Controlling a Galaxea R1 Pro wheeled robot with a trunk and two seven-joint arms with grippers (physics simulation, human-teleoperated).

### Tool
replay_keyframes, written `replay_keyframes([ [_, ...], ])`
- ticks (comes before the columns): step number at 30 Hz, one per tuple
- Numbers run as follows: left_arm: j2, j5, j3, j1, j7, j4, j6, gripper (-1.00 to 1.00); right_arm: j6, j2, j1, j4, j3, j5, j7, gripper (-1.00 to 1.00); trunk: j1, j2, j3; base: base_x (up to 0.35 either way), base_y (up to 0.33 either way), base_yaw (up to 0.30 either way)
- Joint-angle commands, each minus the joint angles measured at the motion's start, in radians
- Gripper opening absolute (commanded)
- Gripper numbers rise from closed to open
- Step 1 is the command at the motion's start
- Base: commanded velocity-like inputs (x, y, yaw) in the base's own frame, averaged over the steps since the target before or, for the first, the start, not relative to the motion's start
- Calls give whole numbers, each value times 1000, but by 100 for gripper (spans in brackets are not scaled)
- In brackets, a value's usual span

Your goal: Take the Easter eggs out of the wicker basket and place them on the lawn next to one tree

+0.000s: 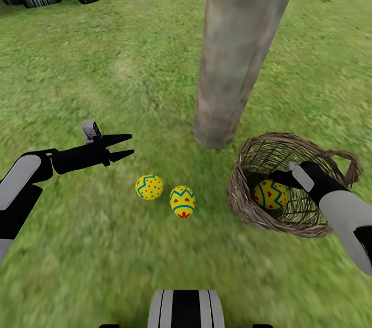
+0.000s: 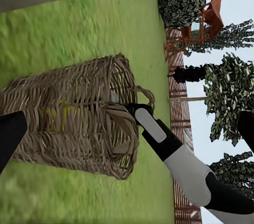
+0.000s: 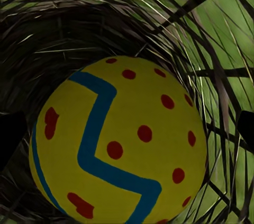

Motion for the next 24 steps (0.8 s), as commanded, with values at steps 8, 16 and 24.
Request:
replay_keyframes([
  [8,2,-9,-1,-1,-10,2,-1,100,5,-1,0,1,7,-10,-8,100,2,-1,-20,0,0,0],
  [16,10,-9,-1,-1,-10,2,-1,100,7,0,0,-5,7,-14,-7,100,2,-1,-20,0,0,0],
  [24,20,-9,-1,-1,-10,1,-1,100,9,2,0,-6,7,-14,18,100,3,-2,-28,0,0,0],
])
